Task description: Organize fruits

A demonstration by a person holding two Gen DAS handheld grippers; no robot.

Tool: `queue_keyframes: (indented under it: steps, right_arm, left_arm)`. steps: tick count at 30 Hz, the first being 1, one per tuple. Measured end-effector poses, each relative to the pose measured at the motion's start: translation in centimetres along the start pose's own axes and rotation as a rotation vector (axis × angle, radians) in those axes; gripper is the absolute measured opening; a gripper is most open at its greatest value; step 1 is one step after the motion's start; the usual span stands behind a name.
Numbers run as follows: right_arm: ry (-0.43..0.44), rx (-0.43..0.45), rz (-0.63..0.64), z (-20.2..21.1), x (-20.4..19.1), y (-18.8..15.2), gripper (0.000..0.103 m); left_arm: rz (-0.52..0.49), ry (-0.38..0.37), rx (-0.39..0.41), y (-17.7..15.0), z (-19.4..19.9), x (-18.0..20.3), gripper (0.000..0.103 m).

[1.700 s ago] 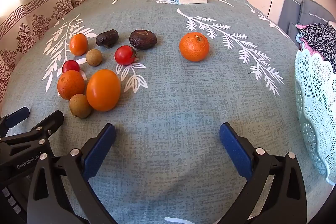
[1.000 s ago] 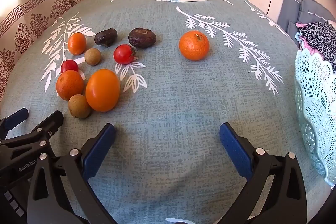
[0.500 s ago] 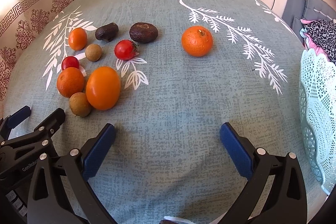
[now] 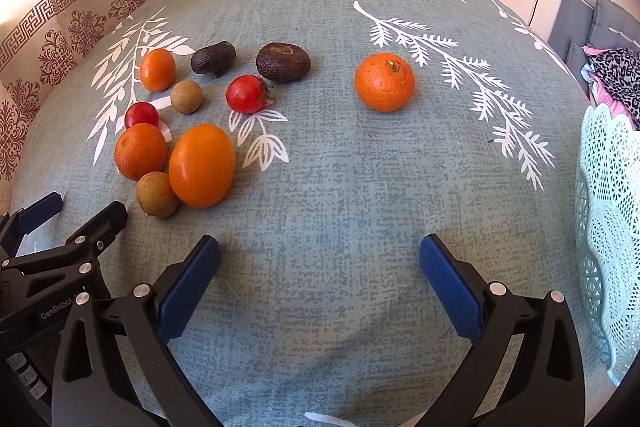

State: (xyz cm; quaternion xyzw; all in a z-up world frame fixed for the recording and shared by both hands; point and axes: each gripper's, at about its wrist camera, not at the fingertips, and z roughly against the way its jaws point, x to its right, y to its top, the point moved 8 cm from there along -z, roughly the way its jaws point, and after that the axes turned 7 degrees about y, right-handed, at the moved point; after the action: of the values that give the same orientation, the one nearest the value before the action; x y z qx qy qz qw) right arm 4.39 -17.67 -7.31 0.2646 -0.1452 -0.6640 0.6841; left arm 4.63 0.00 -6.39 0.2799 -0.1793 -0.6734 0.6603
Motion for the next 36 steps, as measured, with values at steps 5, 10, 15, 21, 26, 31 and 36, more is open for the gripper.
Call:
queue_keyframes:
  steps: [5, 10, 15, 21, 26, 31, 36]
  right_arm:
    - [-0.003, 0.000, 0.003, 0.0, 0.0, 0.0, 0.101]
    - [-0.004, 0.005, 0.003, 0.0, 0.0, 0.0, 0.101]
    - [-0.004, 0.006, 0.006, 0.0, 0.0, 0.0, 0.101]
    - [-0.006, 0.000, 0.010, 0.0, -0.1, 0.1, 0.101]
    - [0.002, -0.002, 0.005, 0.2, -0.1, 0.1, 0.101]
    - [0.033, 0.018, 0.000, 0.7, -0.2, 0.3, 0.101]
    - [0.088, 0.073, -0.006, 1.8, -0.4, 1.1, 0.101]
  left_arm:
    - [-0.005, -0.003, 0.006, 0.0, 0.2, 0.3, 0.098]
    - [-0.006, -0.006, 0.001, 0.1, 0.2, 0.2, 0.098]
    - [-0.015, 0.002, 0.001, 0.2, 0.1, 0.3, 0.098]
    - [0.007, -0.034, 0.000, 0.4, 0.1, -0.1, 0.098]
    - [0.010, -0.050, 0.017, 0.7, 0.5, -0.1, 0.098]
    - [0.008, -0.053, 0.044, 1.5, 1.0, -0.1, 0.098]
    - [0.006, -0.046, 0.080, 2.6, 1.6, -0.2, 0.098]
